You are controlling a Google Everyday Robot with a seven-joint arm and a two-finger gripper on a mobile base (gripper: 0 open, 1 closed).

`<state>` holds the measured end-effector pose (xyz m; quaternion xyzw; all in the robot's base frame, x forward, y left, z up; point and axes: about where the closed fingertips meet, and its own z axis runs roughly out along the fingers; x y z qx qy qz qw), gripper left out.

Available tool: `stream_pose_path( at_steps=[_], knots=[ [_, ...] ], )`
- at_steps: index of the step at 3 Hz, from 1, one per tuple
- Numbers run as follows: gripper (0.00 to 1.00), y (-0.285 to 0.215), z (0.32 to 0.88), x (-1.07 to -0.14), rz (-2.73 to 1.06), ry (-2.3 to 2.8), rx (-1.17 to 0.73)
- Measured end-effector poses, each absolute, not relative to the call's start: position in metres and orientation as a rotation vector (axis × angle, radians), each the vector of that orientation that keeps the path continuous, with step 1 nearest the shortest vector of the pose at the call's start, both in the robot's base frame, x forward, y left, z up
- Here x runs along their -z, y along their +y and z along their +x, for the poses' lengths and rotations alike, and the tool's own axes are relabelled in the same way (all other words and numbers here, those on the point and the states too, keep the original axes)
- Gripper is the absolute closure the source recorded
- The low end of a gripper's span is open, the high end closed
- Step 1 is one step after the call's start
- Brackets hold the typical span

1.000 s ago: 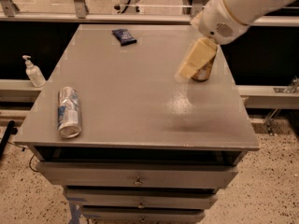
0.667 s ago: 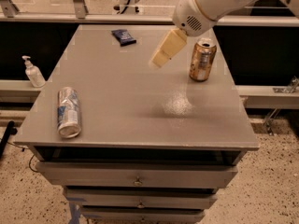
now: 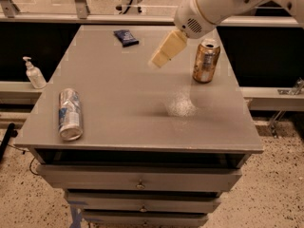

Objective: Pick rxbar blueberry

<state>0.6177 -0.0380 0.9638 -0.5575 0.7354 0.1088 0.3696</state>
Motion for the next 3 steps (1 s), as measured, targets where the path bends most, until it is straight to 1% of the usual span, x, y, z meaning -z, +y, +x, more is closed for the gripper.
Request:
stream_pose_path(
  at_steps=[1, 2, 3],
  knots=[
    [0.0, -0.02, 0.661, -0.952, -1.345, 1.851, -0.317],
    [0.0, 0.006, 0.724, -0.93, -1.262, 1.822, -0.373],
    [0.0, 0.031, 0.773, -0.914, -1.201, 1.81, -0.42]
  ],
)
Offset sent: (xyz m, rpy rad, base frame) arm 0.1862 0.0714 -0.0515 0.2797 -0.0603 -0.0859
